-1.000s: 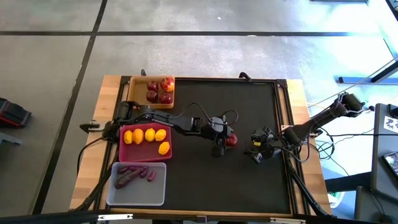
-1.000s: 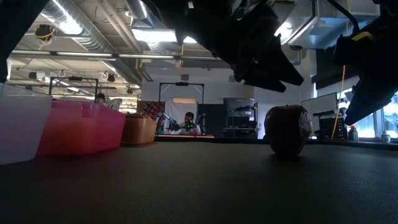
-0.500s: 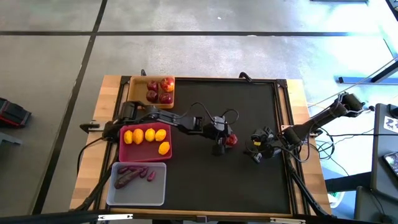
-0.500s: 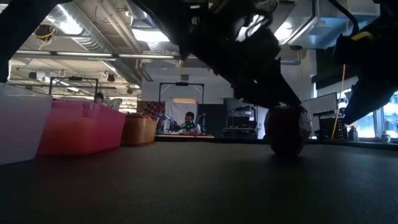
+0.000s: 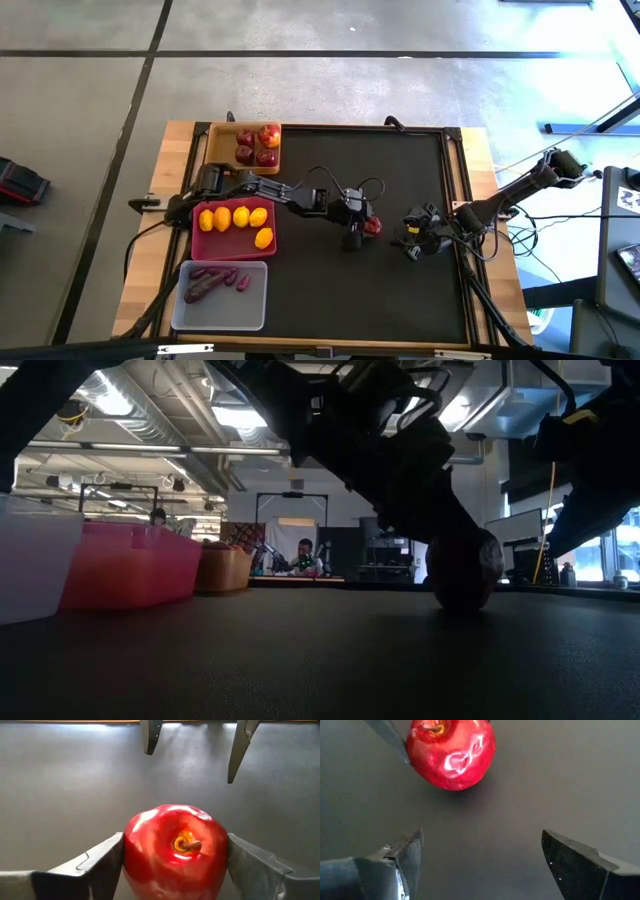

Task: Sort produce into baskets
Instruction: Put the apple into the orange bin

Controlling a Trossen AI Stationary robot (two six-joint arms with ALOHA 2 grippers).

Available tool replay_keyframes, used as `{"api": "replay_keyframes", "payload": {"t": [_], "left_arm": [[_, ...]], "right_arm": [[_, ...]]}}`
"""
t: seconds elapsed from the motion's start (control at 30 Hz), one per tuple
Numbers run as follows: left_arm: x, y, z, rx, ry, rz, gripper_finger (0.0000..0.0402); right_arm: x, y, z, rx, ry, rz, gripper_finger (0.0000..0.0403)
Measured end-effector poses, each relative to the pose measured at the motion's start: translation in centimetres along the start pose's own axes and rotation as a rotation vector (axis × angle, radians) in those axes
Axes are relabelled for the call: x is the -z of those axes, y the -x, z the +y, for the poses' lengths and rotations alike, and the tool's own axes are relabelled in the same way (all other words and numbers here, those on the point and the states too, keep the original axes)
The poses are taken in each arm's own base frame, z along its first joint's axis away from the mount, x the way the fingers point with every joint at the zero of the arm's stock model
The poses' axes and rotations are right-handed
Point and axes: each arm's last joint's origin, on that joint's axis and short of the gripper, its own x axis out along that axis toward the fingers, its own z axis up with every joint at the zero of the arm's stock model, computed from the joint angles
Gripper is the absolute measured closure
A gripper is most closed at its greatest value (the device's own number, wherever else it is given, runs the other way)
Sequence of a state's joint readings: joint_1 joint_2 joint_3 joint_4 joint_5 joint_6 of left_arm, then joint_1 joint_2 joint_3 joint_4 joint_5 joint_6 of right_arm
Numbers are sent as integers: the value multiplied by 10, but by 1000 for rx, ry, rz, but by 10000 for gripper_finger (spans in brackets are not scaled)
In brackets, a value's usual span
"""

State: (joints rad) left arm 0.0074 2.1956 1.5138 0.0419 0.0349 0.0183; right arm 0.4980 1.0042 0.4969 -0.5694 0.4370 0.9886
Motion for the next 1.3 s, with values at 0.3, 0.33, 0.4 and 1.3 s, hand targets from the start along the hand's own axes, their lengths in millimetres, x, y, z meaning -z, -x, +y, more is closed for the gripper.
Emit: {"api": "replay_keyframes", "payload": {"t": [0.3, 0.33, 0.4, 1.3], "left_arm": [[-4, 8, -4, -3, -1, 20, 104], [-5, 12, -5, -8, -3, 34, 104], [-12, 22, -7, -17, -5, 32, 104], [-50, 244, -7, -474, -36, 163, 107]], "right_arm": [[0, 0, 0, 3, 0, -5, 68], [0, 0, 0, 3, -1, -6, 68], [0, 0, 0, 3, -2, -7, 68], [0, 0, -1, 19, 3, -20, 68]]}}
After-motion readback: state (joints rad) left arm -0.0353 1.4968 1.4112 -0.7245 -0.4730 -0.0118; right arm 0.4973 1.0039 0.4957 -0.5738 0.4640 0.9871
